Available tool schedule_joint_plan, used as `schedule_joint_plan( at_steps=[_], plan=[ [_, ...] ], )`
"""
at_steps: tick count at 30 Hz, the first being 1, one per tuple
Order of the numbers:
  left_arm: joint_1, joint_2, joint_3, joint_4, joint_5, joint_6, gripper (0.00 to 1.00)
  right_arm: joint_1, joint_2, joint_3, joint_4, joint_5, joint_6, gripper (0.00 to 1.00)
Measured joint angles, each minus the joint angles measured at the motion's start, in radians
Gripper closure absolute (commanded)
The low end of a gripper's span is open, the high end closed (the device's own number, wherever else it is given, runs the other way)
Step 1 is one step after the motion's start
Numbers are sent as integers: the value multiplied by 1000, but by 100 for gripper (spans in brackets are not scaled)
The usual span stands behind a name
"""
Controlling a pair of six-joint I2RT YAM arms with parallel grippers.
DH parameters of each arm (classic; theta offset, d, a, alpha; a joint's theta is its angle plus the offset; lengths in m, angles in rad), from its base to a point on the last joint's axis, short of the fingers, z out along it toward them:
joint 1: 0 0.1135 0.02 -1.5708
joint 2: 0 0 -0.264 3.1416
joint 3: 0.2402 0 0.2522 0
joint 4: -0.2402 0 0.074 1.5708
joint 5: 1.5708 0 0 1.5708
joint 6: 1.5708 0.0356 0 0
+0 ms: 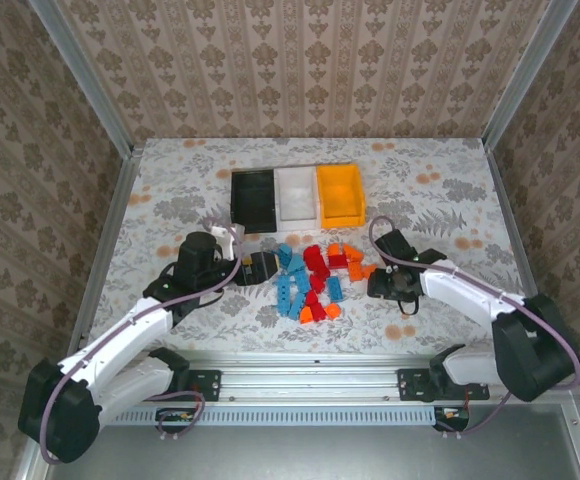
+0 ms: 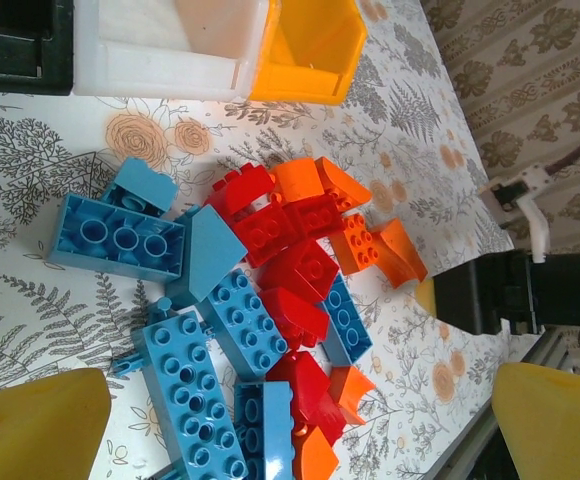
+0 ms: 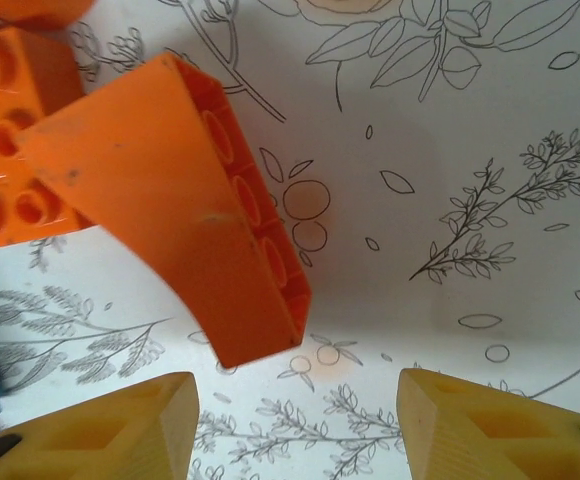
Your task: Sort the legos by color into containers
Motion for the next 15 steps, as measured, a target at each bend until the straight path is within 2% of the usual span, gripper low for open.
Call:
schedule_joint_plan(
  at_steps=[7, 15],
  plan=[
    [0, 23, 0, 6, -5, 0, 0, -2, 108, 82, 27, 32, -35, 46],
    [0, 127, 19, 10, -5, 0, 0, -26, 201, 127, 70, 51, -82, 68]
  ],
)
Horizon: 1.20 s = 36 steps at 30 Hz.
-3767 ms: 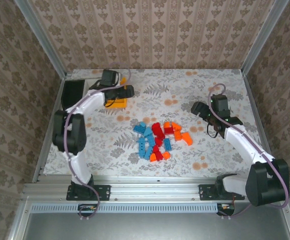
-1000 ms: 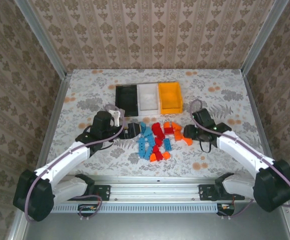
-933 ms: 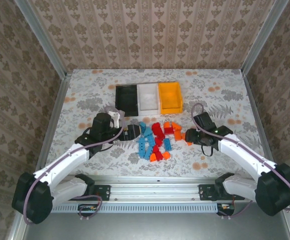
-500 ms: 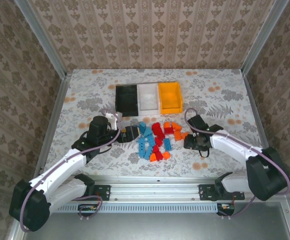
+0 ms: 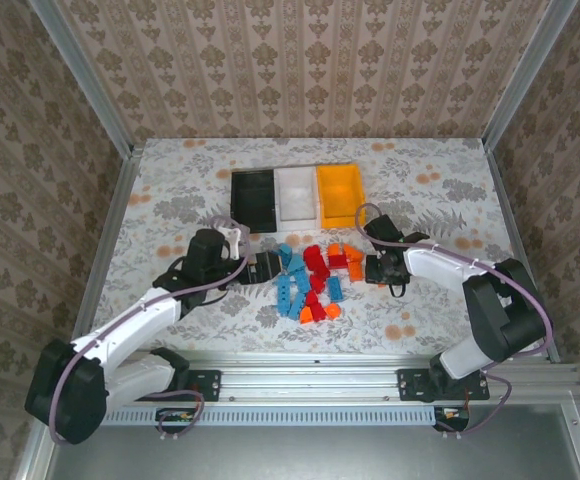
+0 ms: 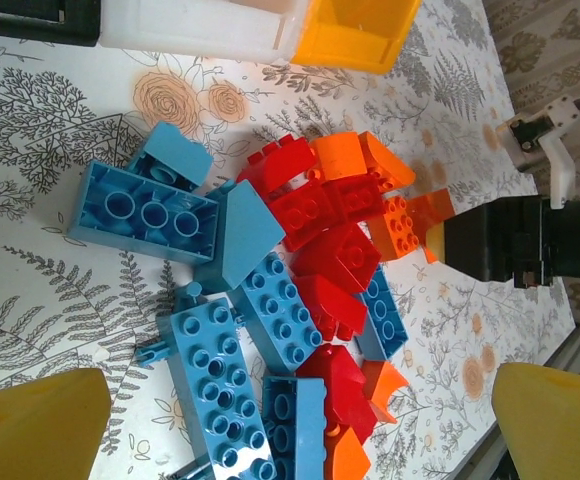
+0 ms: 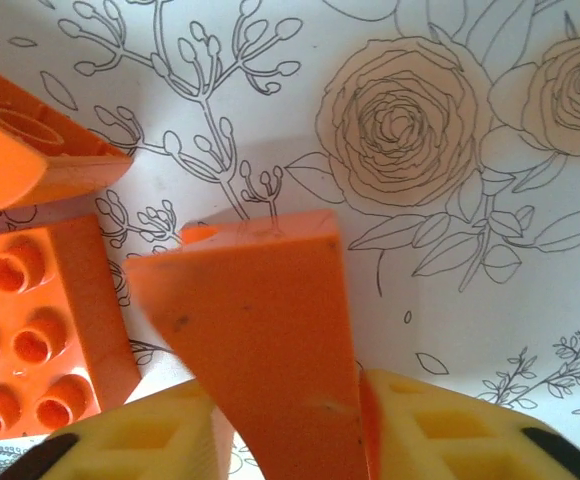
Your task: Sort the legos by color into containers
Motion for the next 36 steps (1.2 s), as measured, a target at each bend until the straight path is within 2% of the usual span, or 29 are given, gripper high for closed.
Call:
schedule_joint_plan(
  at_steps=[6, 11, 16, 20, 26, 31, 36],
  plan=[
    [0, 58, 17, 27, -2, -4, 0, 0, -19, 0, 9, 12, -7, 76],
    [0, 108, 37, 35, -2, -11, 0, 0, -131, 2, 2, 44, -8, 78],
    [10, 127, 47, 34, -6, -28, 0, 14, -165, 109, -31, 58, -13, 78],
    [81, 122, 41, 40, -10, -75, 0, 34, -31, 293, -23, 58, -36, 78],
    [238, 47, -20, 14, -3, -147, 0, 39, 310, 630, -13, 66, -89, 78],
    [264, -33, -34, -42, 9, -156, 0, 32, 507, 822, -34, 67, -109, 77],
    [264, -104, -69, -57, 10, -173, 0, 16, 569, 878, -55, 50, -117, 72]
  ],
)
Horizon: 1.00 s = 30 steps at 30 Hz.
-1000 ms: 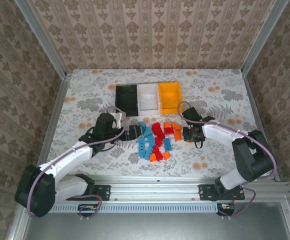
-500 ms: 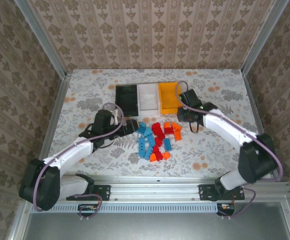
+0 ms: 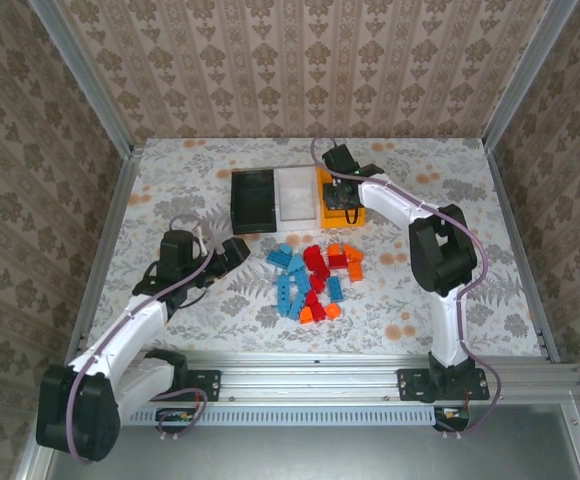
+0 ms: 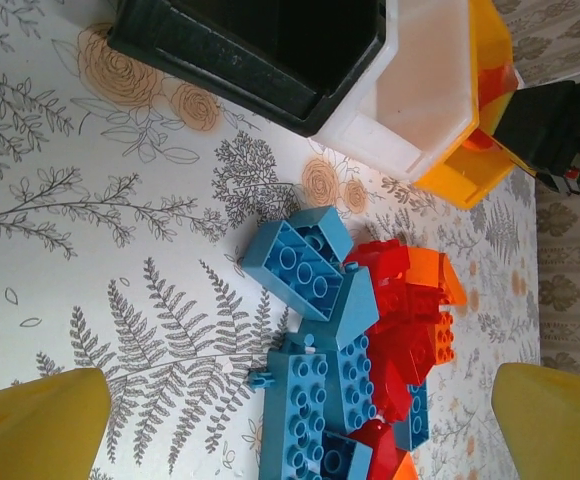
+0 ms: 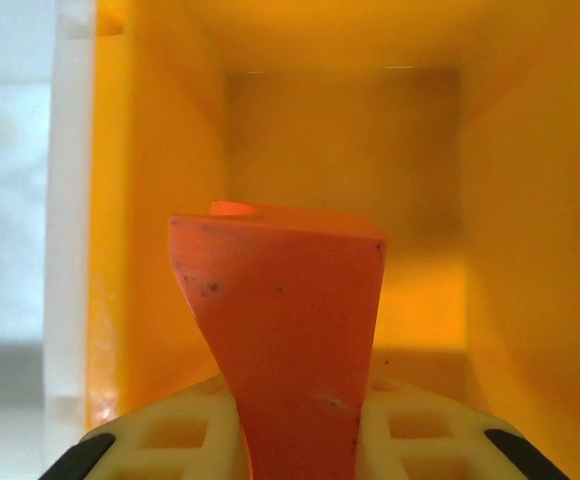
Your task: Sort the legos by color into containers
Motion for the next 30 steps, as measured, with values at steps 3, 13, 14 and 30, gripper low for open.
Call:
schedule_joint_plan(
  at_steps=[3, 13, 14, 30],
  plan=[
    [0, -5, -14, -1, 0, -7, 0, -5, 11, 14, -11, -9, -10, 69],
    [-2, 42, -15, -31, 18, -6, 0, -5, 13, 42, -20, -27, -14, 62],
    [-4, 46, -15, -37, 18, -6, 0, -5, 13, 42, -20, -27, -14, 61],
    [-409, 355, 249, -200, -192, 138, 22, 43, -449, -505, 120, -31, 73, 58]
  ],
)
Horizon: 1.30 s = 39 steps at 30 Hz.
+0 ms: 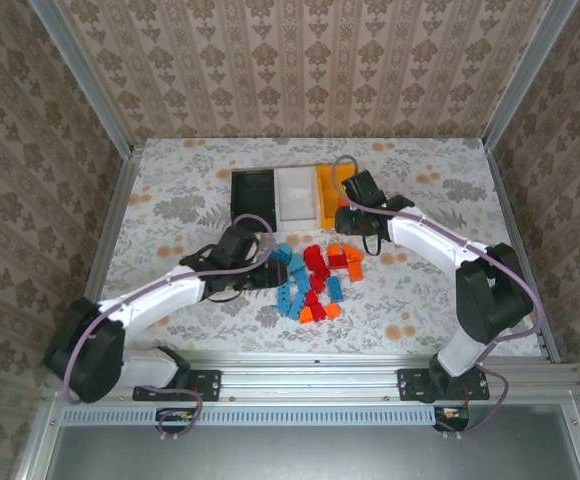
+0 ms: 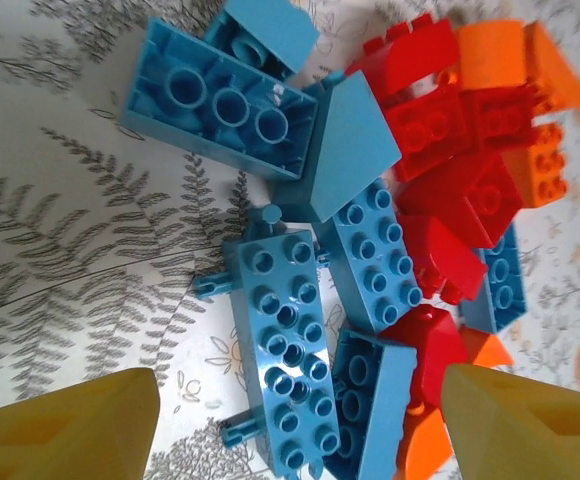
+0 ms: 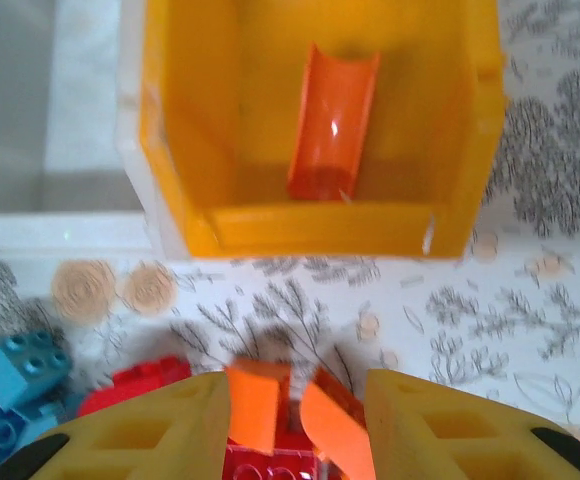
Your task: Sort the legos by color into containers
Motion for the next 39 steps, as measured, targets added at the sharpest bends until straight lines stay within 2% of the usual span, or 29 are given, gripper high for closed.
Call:
schedule_joint_plan(
  at_steps=[7, 15, 22, 29, 33, 39],
  plan=[
    [-140, 201, 158, -100, -151, 22, 24, 0, -26, -129, 8, 2, 16, 56],
    [-195, 220, 167, -158, -278, 12, 33, 0, -57, -134, 35, 2, 18, 55],
    [-196, 267, 143, -105, -276, -10, 36, 0, -57, -135, 45, 2, 18, 55],
    [-196, 291, 129, -41, -266, -25, 53, 0, -59, -156, 50, 2, 18, 55],
    [-196, 301, 127, -30, -272, -29, 55, 0, -69, -160, 50, 2, 18, 55],
    [-195, 301, 123, -23, -290, -26, 66, 0, -89, -161, 52, 2, 18, 55]
  ],
)
